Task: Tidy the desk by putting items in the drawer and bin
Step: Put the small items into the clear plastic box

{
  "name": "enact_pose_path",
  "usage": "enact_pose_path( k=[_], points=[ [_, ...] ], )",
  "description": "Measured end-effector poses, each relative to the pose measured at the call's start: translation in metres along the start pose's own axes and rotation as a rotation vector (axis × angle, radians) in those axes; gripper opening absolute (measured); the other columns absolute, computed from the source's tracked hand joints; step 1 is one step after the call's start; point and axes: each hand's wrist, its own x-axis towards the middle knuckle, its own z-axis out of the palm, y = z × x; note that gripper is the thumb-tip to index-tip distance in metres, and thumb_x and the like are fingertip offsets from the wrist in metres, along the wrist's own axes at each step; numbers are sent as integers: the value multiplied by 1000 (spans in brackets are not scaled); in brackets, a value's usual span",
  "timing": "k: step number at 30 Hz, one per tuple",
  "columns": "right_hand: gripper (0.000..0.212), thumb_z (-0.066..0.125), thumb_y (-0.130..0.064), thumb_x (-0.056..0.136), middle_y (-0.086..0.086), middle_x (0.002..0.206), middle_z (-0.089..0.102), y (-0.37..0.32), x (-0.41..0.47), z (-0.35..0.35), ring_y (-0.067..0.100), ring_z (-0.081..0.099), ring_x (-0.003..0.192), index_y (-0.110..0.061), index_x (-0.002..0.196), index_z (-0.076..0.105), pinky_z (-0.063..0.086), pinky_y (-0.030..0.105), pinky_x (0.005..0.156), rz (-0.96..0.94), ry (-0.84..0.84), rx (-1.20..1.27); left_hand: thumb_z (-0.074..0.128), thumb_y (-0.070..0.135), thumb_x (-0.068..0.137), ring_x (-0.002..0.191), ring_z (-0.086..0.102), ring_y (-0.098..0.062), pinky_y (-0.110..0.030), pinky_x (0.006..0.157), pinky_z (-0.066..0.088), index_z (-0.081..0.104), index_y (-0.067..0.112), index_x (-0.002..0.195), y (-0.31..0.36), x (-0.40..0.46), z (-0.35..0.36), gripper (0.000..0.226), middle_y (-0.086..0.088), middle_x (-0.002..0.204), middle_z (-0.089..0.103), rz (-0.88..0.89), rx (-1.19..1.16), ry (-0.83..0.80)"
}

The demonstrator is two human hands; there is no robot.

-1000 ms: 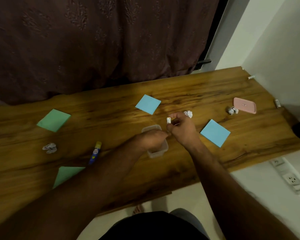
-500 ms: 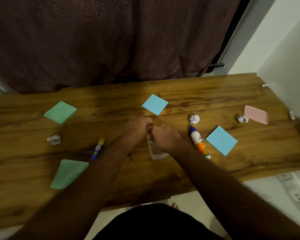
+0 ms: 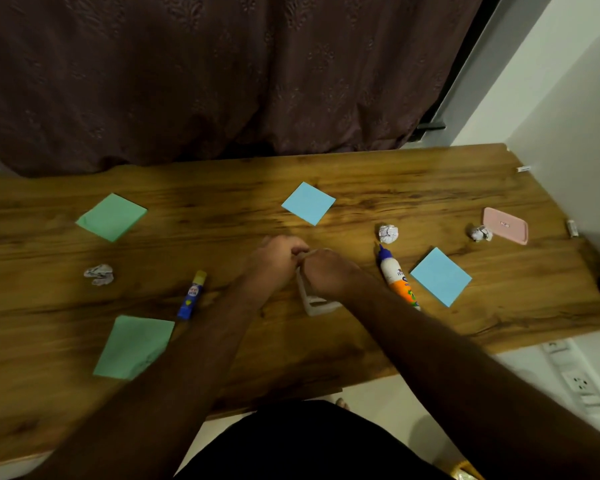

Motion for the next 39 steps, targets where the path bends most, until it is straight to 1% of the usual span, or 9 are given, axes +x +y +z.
enact_pose_path(
  k=[2,5,11,14,17,26,31,35,39],
  points=[
    [26,58,-15,90,11,108,65,1,-2,-5,27,59,92,-7,114,63,39,31,70,31,-25,58,54,24,93,108,56,-22,-34,85,48,67,33,110,-1,2,2,23,1,113,66,1,8,0],
    [15,64,-15,86,4,101,66,9,-2,-15,18,55,85,-15,99,70,38,28,68,58,-16,121,53,27,90,99,58,-26,-31,70,42,65,29,94,-3,3,4,12,-2,101,66,24,55,14],
    [15,68,-11,79,-6,95,73,41,-5,-32,13,65,91,-25,79,75,53,30,84,169,232,425,55,27,93,103,61,-15,-25,77,37,67,25,112,23,10,-1,23,6,112,69,150,51,208],
    [10,68,-16,80,-4,93,73,64,-12,-38,15,65,89,-23,83,75,54,32,83,250,334,463,59,28,91,106,61,-18,-31,86,48,67,26,113,42,20,4,23,3,114,69,133,33,234],
    [8,67,-20,83,-2,94,73,95,-27,-41,18,66,90,-23,86,74,54,29,82,324,375,485,62,27,90,109,60,-19,-32,90,46,68,24,113,71,28,15,24,1,115,69,115,6,268],
    [8,68,-26,81,0,99,72,236,-90,-24,20,67,94,-28,89,69,54,29,80,458,387,566,59,29,91,101,62,-21,-34,83,50,68,21,107,176,62,85,20,0,109,69,136,6,177],
    [22,71,-31,83,2,103,71,306,-125,-5,21,66,97,-21,102,70,51,28,80,534,369,566,60,31,90,104,61,-17,-29,86,45,67,25,110,223,82,131,22,5,110,69,136,-20,139],
    [22,71,-31,83,5,102,70,340,-140,6,22,66,94,-20,101,70,40,22,70,581,408,602,58,33,91,108,58,-16,-31,86,46,65,25,114,247,86,154,25,7,113,67,154,-53,81],
    [20,69,-36,84,6,104,70,355,-146,16,23,66,94,-22,99,70,49,27,72,608,459,643,60,31,92,106,59,-17,-26,82,42,64,22,117,261,91,163,27,1,116,66,193,-45,23]
  ],
)
